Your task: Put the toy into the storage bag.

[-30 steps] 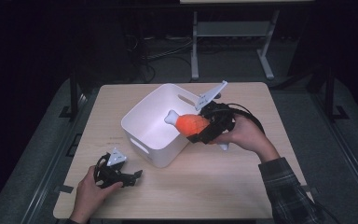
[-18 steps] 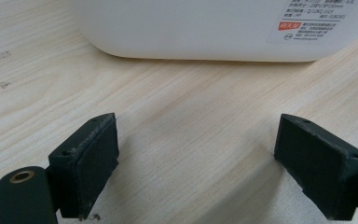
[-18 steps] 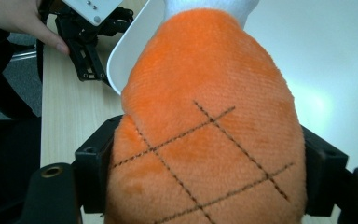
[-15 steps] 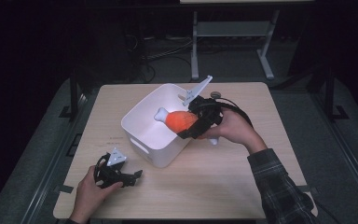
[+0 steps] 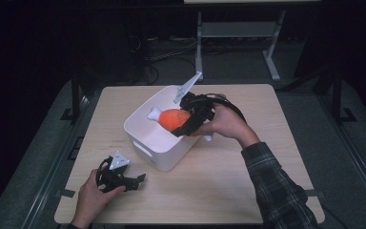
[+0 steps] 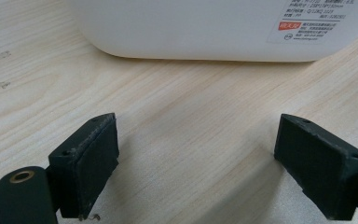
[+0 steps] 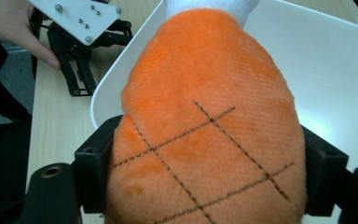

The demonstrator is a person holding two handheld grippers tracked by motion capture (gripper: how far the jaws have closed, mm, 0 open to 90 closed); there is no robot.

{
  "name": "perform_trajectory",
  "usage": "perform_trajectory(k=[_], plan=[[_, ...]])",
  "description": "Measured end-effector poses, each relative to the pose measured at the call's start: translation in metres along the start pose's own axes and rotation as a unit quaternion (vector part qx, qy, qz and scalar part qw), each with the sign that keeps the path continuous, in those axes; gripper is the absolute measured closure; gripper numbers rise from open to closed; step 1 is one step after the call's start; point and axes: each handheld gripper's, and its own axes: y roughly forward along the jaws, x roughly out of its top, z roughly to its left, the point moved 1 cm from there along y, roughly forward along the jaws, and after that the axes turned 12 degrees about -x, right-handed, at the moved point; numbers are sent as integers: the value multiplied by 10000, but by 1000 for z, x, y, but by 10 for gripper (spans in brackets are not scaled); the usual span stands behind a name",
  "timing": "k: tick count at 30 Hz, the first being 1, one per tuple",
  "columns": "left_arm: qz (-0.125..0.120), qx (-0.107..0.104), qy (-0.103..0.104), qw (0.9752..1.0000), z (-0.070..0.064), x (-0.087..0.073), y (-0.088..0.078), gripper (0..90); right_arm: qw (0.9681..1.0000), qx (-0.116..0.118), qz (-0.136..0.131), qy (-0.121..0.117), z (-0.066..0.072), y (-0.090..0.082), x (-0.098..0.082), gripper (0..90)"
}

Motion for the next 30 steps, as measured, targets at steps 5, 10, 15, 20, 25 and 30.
perform_trajectory(k=[5, 10, 15, 20, 25, 30], plan=[[6, -1, 0, 10000, 0, 0, 0, 127, 9997, 9, 148, -168, 0, 11, 14, 227], [3, 0, -2, 10000, 0, 0, 0, 127, 9993, 71, 160, -334, 0, 23, 27, 224], [6, 3, 1, 10000, 0, 0, 0, 127, 9987, 103, 235, -444, 1, 36, 36, 220], [-4, -5, -16, 10000, 0, 0, 0, 127, 9972, 157, 402, -608, 2, 52, 42, 213], [-3, -6, -14, 10000, 0, 0, 0, 127, 9962, 186, 544, -656, 0, 66, 45, 210], [-4, -1, -10, 10000, 0, 0, 0, 127, 9951, 176, 641, -732, 1, 77, 46, 203]])
